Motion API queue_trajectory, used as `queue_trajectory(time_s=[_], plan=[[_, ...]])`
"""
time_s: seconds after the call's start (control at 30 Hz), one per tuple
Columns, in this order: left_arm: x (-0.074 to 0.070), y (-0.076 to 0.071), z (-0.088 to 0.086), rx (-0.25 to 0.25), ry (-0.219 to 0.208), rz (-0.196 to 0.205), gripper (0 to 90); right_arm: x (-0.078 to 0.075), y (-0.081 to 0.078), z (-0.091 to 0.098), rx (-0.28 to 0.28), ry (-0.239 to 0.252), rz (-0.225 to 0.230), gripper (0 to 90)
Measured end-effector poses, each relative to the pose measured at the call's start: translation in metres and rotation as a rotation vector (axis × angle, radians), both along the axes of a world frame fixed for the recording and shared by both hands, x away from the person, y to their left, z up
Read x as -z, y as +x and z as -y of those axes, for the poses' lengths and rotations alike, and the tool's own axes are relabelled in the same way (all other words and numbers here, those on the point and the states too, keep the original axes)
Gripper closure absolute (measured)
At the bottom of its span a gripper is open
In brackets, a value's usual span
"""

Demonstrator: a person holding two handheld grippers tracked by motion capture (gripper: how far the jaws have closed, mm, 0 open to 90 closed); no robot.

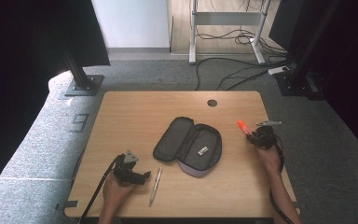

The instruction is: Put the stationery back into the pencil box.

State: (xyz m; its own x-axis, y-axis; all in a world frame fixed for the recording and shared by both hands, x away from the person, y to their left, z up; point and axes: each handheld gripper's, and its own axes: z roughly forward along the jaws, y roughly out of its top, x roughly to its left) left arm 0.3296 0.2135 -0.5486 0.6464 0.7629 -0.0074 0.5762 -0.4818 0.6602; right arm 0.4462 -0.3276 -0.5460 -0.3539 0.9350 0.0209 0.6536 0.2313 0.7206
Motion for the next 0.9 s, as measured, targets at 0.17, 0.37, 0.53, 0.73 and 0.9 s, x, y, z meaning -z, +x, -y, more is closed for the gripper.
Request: queue_trajectory(time_s=[0.17,0.37,0.53,0.73,0.9], plan=[[0.0,0.0,0.0,0.0,0.0,0.0,0.5,-0.001,-0.001,-0.002,0.006,-0.016,0.005,65.1],[0.0,0.0,0.0,0.0,0.0,0.0,0.5,-0.008,-0.006,-0.005,0.002,0.005,0.023,65.2],[0.0,0.0,0.0,0.0,0.0,0.0,0.5,-0.014,-0.01,-0.007,-0.007,0.015,0.036,65.3],[0.0,0.0,0.0,0.0,0.0,0.0,0.5,-0.021,-0.015,-0.01,-0.018,0.024,0.049,65.3],[0.0,0.0,0.0,0.0,0.0,0.0,0.5,-0.027,-0.019,-0.013,-0.027,0.031,0.061,65.3]])
